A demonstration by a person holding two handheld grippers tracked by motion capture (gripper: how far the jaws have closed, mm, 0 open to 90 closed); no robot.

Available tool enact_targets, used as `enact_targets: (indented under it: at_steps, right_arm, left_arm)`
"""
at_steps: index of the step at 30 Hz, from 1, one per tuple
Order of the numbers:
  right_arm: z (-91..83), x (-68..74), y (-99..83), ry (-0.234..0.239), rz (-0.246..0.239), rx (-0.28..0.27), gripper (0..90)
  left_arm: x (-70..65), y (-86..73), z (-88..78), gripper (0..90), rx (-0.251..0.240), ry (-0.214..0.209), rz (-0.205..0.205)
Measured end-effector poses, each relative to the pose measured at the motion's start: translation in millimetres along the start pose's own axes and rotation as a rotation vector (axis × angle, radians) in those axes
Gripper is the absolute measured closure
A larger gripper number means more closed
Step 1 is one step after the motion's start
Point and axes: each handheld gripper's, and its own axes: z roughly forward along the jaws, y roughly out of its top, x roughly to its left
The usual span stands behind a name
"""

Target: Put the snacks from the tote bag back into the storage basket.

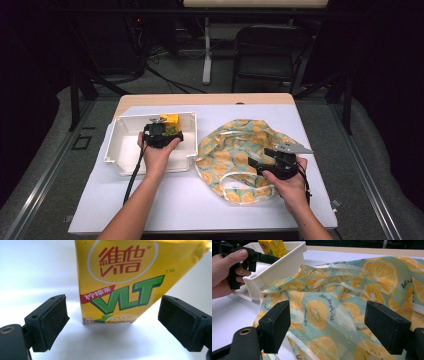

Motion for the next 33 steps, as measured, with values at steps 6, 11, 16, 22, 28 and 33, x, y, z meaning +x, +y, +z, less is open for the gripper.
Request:
enact_targets:
  at_steps: [6,11,16,22,28,33]
  right_arm:
    - [0.0,-0.9,-0.2,-0.005,0.000,0.003,20.3]
    - [0.2,-0.9,-0.1,-0.006,-0.003,0.005,20.3]
    - [-0.1,-0.9,0.1,-0.007,-0.004,0.003,20.3]
    - [-0.3,-0.9,0.2,-0.008,-0.005,0.003,20.3]
    - [-0.4,-0.8,0.3,-0.010,-0.004,-0.001,19.5]
    - [-1.1,-0.5,0.8,-0.015,0.002,-0.013,19.1]
  left_arm:
    - [0.8,-4.5,-8.0,9.3,-0.017,-0.013,0.007]
    - [1.4,-9.1,-15.1,10.3,-0.026,-0.027,0.012]
    - [-0.2,-12.1,-22.9,11.0,-0.042,-0.043,0.025]
    - [-4.8,-18.6,-34.2,11.1,-0.055,-0.069,0.049]
    - [-7.0,-25.6,-46.4,11.1,-0.064,-0.091,0.070]
    - [-8.4,-33.7,-59.2,11.0,-0.062,-0.129,0.082]
